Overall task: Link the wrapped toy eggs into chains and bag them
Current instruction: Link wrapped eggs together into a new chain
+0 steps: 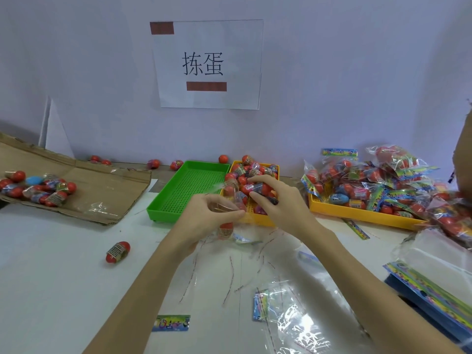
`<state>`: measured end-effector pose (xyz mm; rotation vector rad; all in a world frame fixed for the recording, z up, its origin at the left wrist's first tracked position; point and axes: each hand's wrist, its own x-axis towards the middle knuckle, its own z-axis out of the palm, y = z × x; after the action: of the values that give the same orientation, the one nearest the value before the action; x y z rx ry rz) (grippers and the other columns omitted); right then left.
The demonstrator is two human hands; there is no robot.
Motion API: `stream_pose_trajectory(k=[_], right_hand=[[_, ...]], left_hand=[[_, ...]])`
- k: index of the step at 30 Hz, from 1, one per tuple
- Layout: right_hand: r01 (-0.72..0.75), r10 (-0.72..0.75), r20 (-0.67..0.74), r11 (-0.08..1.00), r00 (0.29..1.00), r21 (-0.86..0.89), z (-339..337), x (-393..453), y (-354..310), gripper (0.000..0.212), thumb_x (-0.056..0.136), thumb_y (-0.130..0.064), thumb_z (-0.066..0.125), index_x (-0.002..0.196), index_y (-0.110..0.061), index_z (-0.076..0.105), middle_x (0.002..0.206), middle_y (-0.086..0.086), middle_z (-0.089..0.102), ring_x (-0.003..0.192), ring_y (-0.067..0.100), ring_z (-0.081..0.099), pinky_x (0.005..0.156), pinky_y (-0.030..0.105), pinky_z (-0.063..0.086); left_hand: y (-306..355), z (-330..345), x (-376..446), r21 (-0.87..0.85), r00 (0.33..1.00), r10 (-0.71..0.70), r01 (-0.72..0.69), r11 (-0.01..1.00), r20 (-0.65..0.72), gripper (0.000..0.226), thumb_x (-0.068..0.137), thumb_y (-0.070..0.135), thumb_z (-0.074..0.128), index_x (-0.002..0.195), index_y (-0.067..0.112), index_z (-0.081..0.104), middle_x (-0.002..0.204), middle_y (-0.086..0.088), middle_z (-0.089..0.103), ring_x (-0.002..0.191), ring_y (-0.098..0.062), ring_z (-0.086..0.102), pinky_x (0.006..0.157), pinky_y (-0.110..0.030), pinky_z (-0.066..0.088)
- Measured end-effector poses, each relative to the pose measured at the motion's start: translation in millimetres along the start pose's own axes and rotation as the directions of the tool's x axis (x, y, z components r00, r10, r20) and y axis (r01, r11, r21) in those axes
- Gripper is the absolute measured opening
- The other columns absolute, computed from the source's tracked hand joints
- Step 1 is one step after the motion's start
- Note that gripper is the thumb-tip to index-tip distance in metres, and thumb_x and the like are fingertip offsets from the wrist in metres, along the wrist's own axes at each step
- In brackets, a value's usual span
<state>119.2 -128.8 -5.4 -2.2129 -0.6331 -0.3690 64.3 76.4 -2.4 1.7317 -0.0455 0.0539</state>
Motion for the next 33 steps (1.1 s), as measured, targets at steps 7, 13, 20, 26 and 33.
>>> stream_pose_trajectory(k=[7, 13, 20, 26, 33], right_hand=[[-0.133, 0.166, -0.226, 0.979, 0.960, 0.155, -1.9, -24.4, 3.1, 0.025, 0.092, -0.045, 0.071, 0.115, -0.036, 0.072, 0.104, -0.002, 0.059, 0.088, 0.010, 0.060, 0.079, 0.025, 0.056], [-0.171, 0.316, -0.214, 0.845, 0.924, 0.506, -4.3, -36.7, -10.6, 0.035, 0.086, -0.032, 0.082, 0.116, -0.031, 0.064, 0.107, -0.011, 0.068, 0.091, 0.003, 0.067, 0.075, 0.017, 0.057], [-0.022, 0.197, -0.160, 0.693, 0.967, 0.721, -19.9, -42.6, -37.4, 0.025, 0.089, -0.019, 0.078, 0.110, -0.030, 0.071, 0.106, -0.011, 0.075, 0.095, 0.008, 0.074, 0.075, 0.012, 0.055], [0.138, -0.063, -0.210, 0.921, 0.976, 0.365, -19.5, -45.1, -47.8, 0.037, 0.094, -0.008, 0.072, 0.120, -0.033, 0.065, 0.115, -0.016, 0.069, 0.103, 0.005, 0.069, 0.077, 0.016, 0.057], [0.201, -0.194, -0.200, 0.980, 0.961, 0.015, -26.1, -41.4, -30.9, 0.038, 0.091, -0.011, 0.075, 0.123, -0.028, 0.063, 0.112, -0.021, 0.056, 0.096, -0.005, 0.063, 0.070, 0.015, 0.058]], left_hand=[[1.3, 4.6, -4.2, 0.015, 0.994, 0.026, -0.028, 0.999, 0.104, 0.020, 0.081, 0.013, 0.088, 0.094, 0.001, 0.079, 0.086, -0.017, 0.079, 0.079, -0.025, 0.076, 0.071, -0.025, 0.058], [0.2, 9.3, -5.3, 0.024, 0.982, -0.021, 0.016, 1.000, 0.186, 0.023, 0.086, 0.021, 0.084, 0.105, 0.010, 0.079, 0.095, -0.011, 0.081, 0.091, -0.030, 0.078, 0.083, -0.036, 0.061], [-3.6, 19.0, -4.4, 0.018, 0.988, 0.010, -0.013, 1.000, 0.154, 0.023, 0.087, 0.024, 0.085, 0.103, 0.011, 0.075, 0.086, -0.008, 0.081, 0.080, -0.030, 0.079, 0.060, -0.024, 0.056], [-10.0, 25.6, -1.0, 0.071, 0.984, 0.071, -0.084, 0.994, 0.161, 0.026, 0.085, 0.027, 0.087, 0.097, 0.007, 0.075, 0.078, -0.006, 0.078, 0.066, -0.022, 0.076, 0.055, -0.024, 0.054], [-7.8, 27.2, -4.2, 0.085, 0.979, 0.129, -0.144, 0.986, 0.159, 0.033, 0.076, 0.037, 0.089, 0.097, 0.015, 0.077, 0.073, -0.008, 0.071, 0.062, -0.016, 0.067, 0.058, -0.031, 0.059]])
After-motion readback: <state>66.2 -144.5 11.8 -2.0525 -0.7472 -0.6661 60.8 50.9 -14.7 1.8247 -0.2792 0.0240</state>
